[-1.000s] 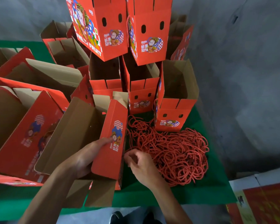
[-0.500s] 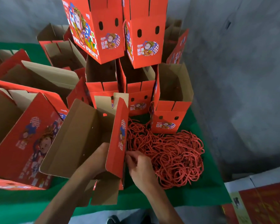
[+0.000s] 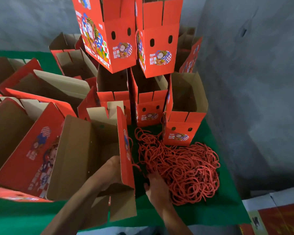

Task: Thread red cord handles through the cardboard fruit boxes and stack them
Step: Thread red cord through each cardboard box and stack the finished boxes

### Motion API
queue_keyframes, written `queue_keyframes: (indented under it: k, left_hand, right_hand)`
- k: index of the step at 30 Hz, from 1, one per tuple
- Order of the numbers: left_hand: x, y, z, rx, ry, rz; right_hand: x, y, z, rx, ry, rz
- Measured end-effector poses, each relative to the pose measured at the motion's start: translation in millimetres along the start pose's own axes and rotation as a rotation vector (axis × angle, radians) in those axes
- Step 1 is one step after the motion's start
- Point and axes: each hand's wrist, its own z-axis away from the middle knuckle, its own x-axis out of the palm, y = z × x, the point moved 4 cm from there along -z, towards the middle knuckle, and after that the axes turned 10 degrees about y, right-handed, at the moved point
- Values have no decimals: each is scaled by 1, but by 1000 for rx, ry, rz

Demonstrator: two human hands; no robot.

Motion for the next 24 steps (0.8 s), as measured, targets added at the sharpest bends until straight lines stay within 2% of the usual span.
queue_keyframes:
  k: [2,4,5,8,10,12,15,19,21,24]
  left_hand:
    - [-1,-6,9,-4,-70,9]
    - [-3,-14,13,-54,3,42]
    - [-4,-10,12,13,62,-15]
    - [-22,6,26,388,170,-398]
    - [-41,13,41,638,184,-683]
    - [-64,26,53,817,295,-930]
    - [-101,47,65,1055,366,-1057]
    - [-149,43,61,1036,425,-1123]
    - [-167,35,55,972,370,-1044]
    - [-183,34,48,1024,373,-1003]
  right_hand:
    - [0,-4,-2,19,54,12]
    - [0,-6,-6,43,52,2]
    - [0,-8,-6,49,32,14]
    - [-4,-9,-7,92,-20,-22]
    - [-9,-8,-9,143,6,-140]
    - [-16,-13,-13,178,36,-322]
    - [-22,-32,-21,107,68,-598]
    - [-22,-51,-27,81,73,-788]
    - [-17,-51,-29,122,63,-785]
    - [-10,-49,-27,142,75,-789]
